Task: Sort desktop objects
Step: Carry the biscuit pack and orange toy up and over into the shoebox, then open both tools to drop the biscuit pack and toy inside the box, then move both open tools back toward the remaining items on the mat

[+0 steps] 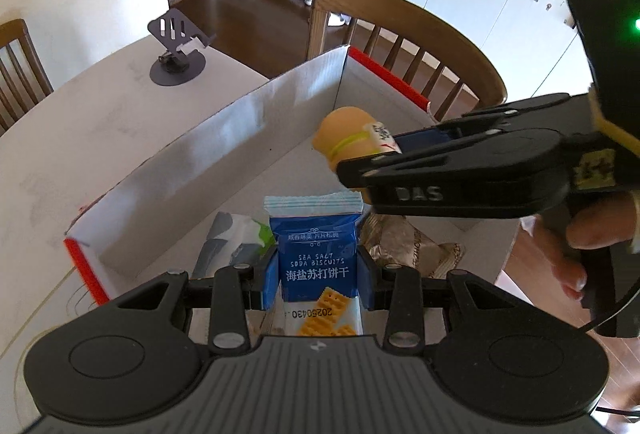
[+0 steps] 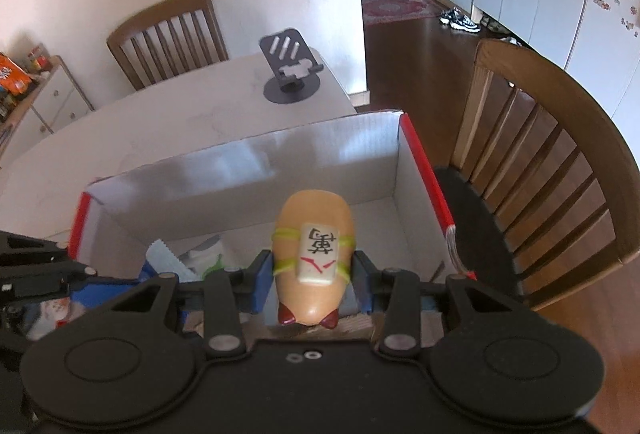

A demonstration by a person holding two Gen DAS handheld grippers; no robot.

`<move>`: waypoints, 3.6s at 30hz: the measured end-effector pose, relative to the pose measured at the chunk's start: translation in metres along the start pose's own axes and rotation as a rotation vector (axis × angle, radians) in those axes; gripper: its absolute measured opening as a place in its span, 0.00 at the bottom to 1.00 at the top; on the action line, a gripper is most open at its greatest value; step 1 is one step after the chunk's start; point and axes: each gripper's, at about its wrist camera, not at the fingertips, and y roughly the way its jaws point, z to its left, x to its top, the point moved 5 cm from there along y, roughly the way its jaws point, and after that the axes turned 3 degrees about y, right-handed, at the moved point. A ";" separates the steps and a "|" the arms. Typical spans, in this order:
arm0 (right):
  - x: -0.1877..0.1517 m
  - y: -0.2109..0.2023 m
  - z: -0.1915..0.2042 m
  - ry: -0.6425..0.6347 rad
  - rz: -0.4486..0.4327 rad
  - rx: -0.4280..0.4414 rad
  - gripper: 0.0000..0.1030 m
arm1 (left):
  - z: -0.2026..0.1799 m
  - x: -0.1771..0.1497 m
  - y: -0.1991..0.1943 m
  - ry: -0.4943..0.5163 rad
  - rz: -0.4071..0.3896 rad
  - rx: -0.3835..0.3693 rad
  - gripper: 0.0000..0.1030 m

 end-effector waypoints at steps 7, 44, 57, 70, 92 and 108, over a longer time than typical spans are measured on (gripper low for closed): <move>0.007 0.025 -0.004 -0.004 0.032 -0.022 0.39 | 0.010 -0.001 0.018 -0.008 0.048 0.030 0.36; 0.007 0.040 0.004 -0.014 0.055 -0.022 0.60 | 0.028 -0.012 0.030 -0.083 0.076 0.007 0.66; 0.003 -0.003 0.011 -0.029 0.000 0.006 0.61 | 0.022 -0.013 -0.010 -0.100 -0.003 0.013 0.72; -0.015 -0.048 0.024 -0.077 -0.044 0.040 0.69 | 0.002 -0.042 -0.061 -0.092 -0.077 0.020 0.74; -0.058 -0.093 0.080 -0.114 -0.114 0.094 0.83 | 0.021 -0.119 -0.135 -0.120 -0.179 0.050 0.95; -0.093 -0.105 0.142 -0.081 -0.133 0.091 0.83 | 0.050 -0.183 -0.172 -0.112 -0.223 0.088 1.00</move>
